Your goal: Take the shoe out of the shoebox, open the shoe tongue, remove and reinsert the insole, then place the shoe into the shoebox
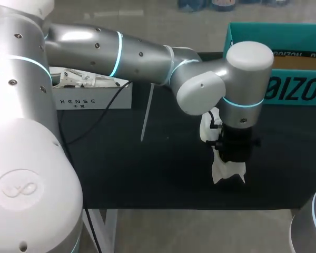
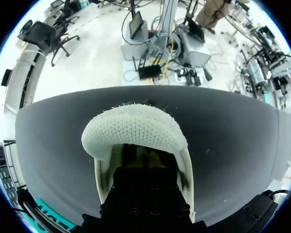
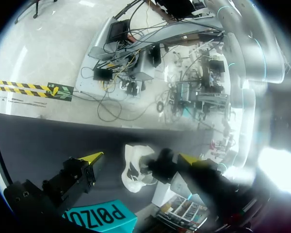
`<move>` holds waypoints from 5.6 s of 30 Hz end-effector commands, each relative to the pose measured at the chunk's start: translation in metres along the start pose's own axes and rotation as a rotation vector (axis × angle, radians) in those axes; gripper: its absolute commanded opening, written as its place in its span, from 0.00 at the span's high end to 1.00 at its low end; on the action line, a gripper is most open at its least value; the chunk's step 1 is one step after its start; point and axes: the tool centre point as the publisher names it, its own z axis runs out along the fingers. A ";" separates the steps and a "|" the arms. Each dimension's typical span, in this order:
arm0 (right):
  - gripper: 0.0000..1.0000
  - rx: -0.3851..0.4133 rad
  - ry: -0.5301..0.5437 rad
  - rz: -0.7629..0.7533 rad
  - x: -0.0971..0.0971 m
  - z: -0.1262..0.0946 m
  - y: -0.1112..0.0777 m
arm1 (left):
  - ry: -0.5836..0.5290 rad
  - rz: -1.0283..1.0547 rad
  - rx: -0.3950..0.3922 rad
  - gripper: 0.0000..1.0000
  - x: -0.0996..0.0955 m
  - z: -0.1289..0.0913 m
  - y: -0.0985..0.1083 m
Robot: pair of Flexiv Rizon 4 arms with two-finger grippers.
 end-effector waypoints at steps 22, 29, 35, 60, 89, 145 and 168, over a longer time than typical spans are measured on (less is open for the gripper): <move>0.00 0.363 0.006 0.000 -0.002 0.001 0.008 | 0.067 -0.034 -0.187 1.00 0.011 -0.052 0.031; 0.00 0.363 0.006 0.000 -0.002 0.001 0.008 | 0.084 -0.021 -0.207 1.00 0.001 -0.050 0.046; 0.00 0.363 0.006 0.000 -0.002 0.001 0.008 | 0.078 -0.050 -0.214 1.00 0.002 -0.049 0.044; 0.00 0.363 0.006 0.000 -0.002 0.001 0.008 | 0.036 -0.083 -0.214 0.00 0.014 -0.056 0.032; 0.00 0.363 0.006 0.000 -0.002 0.001 0.008 | 0.009 -0.116 -0.277 1.00 0.021 -0.099 0.053; 0.00 0.363 0.006 0.000 -0.002 0.001 0.008 | 0.015 -1.462 -0.016 0.00 0.094 -0.118 -0.105; 0.00 0.363 0.006 0.000 -0.002 0.001 0.008 | 0.063 -1.767 0.034 0.00 0.106 -0.105 -0.121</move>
